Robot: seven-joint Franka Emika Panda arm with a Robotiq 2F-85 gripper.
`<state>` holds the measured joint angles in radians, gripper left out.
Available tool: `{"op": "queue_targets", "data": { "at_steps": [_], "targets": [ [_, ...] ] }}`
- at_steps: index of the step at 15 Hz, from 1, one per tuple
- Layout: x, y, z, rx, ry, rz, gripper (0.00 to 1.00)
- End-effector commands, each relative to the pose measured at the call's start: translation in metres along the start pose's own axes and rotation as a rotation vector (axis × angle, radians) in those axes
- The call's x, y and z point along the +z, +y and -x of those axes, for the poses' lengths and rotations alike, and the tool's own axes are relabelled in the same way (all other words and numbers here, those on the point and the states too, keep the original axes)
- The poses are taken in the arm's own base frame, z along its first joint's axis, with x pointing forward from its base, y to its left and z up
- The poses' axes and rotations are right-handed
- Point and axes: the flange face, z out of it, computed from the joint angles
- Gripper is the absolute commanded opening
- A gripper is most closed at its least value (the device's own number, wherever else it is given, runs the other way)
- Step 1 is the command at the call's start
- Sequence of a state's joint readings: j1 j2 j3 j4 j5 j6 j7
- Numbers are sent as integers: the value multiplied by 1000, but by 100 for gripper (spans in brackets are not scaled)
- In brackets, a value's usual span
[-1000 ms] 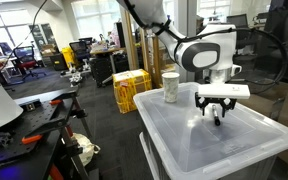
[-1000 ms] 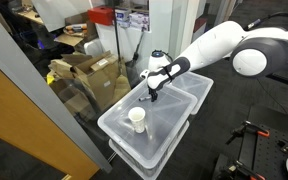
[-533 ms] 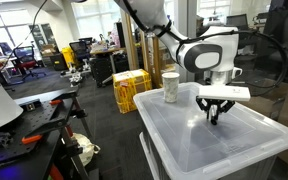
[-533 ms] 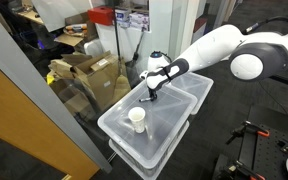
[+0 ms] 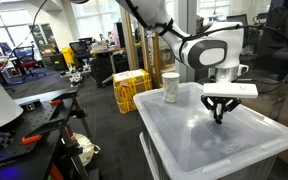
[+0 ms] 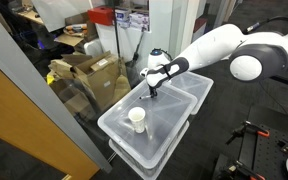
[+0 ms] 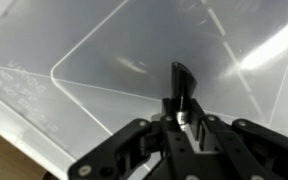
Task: Pick up the pen from the top of the large container and put it in the white cup.
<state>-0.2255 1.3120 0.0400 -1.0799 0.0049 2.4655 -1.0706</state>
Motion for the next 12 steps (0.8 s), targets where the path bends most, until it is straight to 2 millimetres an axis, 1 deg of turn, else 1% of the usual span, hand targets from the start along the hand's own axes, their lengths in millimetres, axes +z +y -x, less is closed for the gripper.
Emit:
{"op": "queue_targets", "data": {
  "at_steps": [1, 4, 7, 12],
  "targets": [
    [-38, 11, 0, 35, -15, 46, 5],
    [-66, 19, -1, 34, 18, 79, 5],
    [-91, 24, -3, 26, 53, 106, 5],
    [-120, 21, 0, 16, 116, 132, 5]
  ]
}}
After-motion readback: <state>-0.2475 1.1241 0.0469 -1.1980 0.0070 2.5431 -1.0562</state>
